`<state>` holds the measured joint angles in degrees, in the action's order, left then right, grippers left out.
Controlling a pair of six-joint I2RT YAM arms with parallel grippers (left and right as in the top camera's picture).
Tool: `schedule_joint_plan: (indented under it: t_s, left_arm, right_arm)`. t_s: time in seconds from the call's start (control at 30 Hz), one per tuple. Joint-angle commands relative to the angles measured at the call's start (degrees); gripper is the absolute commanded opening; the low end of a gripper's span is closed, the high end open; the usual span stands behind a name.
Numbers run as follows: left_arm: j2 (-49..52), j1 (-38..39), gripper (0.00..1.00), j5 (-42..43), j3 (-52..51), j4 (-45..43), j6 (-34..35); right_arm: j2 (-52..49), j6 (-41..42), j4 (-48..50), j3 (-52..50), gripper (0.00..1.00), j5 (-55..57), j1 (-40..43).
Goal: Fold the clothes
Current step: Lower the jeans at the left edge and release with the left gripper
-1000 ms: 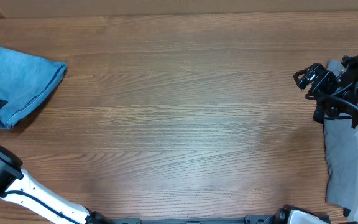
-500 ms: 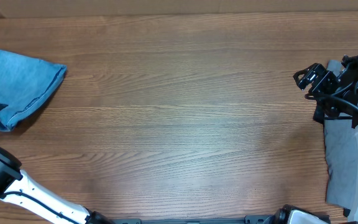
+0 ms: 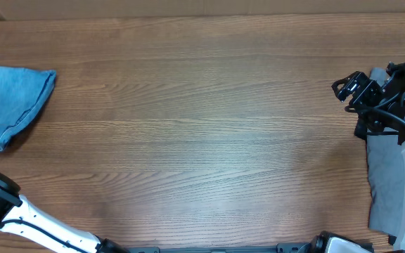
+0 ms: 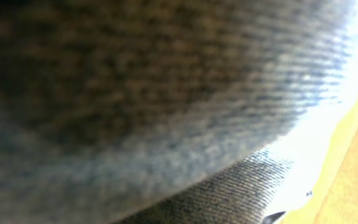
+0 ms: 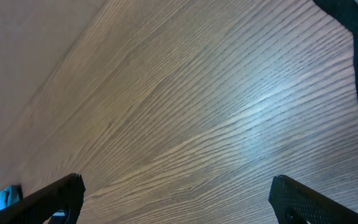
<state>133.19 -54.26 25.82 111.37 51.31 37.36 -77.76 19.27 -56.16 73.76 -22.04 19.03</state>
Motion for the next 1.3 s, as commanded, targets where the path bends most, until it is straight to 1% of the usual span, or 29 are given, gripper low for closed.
schedule_joint_plan:
  t_s: [0.0,0.1,0.17,0.2,0.27,0.3,0.33,0.53,0.63,0.73,0.87,0.9,1.07,1.1,1.13,1.17,1.27]
  left_arm:
    - [0.5,-0.9,0.04,-4.7,0.7,0.9,1.4]
    - [0.5,-0.9,0.04,-5.3,0.8,1.4,0.2]
    - [0.5,-0.9,0.15,-5.3,0.7,1.7,-0.5]
    - [0.5,-0.9,0.29,-5.4,0.7,2.3,-0.6]
    - [0.5,-0.8,0.45,-5.8,0.7,3.3,-0.6]
    - [0.5,-0.7,0.69,-6.4,0.8,4.1,-0.5]
    - [0.5,-0.7,1.0,-6.6,0.8,4.5,-0.5]
    - [0.2,-0.8,1.0,-8.3,0.8,8.1,-0.6]
    - [-1.6,-0.8,1.0,-9.0,1.0,9.5,-1.4]
    - [-5.3,-0.3,1.0,-12.9,1.0,11.0,-1.4]
    - [-11.4,0.6,1.0,-22.1,1.0,13.7,-2.4]
    - [-12.7,0.7,1.0,-23.3,1.0,14.2,-2.9]
    - [-16.9,0.8,1.0,-24.3,1.0,16.0,-4.6]
    - [-17.1,0.8,0.93,-23.7,1.0,16.4,-6.6]
    - [-17.1,0.8,0.68,-22.8,1.0,16.4,-8.5]
    - [-16.9,0.8,0.04,-21.4,1.0,16.2,-11.4]
    - [-16.4,0.8,0.04,-20.0,1.0,14.9,-14.4]
  right_arm:
    - [0.1,-0.2,0.3,-0.3,1.0,0.6,0.0]
    - [0.1,-0.2,0.3,-0.3,1.0,0.6,0.0]
    - [0.1,-0.2,0.3,-0.3,1.0,0.6,0.0]
    - [0.1,-0.2,0.3,-0.3,1.0,0.6,0.0]
    - [0.1,-0.2,0.3,-0.3,1.0,0.6,0.0]
    - [0.1,-0.2,0.3,-0.3,1.0,0.6,0.0]
    - [0.1,-0.2,0.3,-0.3,1.0,0.6,0.0]
    - [0.1,-0.2,0.3,-0.3,1.0,0.6,0.0]
    - [0.1,-0.2,0.3,-0.3,1.0,0.6,0.0]
    - [0.1,-0.2,0.3,-0.3,1.0,0.6,0.0]
    - [0.1,-0.2,0.3,-0.3,1.0,0.6,0.0]
    - [0.1,-0.2,0.3,-0.3,1.0,0.6,0.0]
    - [0.1,-0.2,0.3,-0.3,1.0,0.6,0.0]
    - [0.1,-0.2,0.3,-0.3,1.0,0.6,0.0]
    - [0.1,-0.2,0.3,-0.3,1.0,0.6,0.0]
    - [0.1,-0.2,0.3,-0.3,1.0,0.6,0.0]
    - [0.1,-0.2,0.3,-0.3,1.0,0.6,0.0]
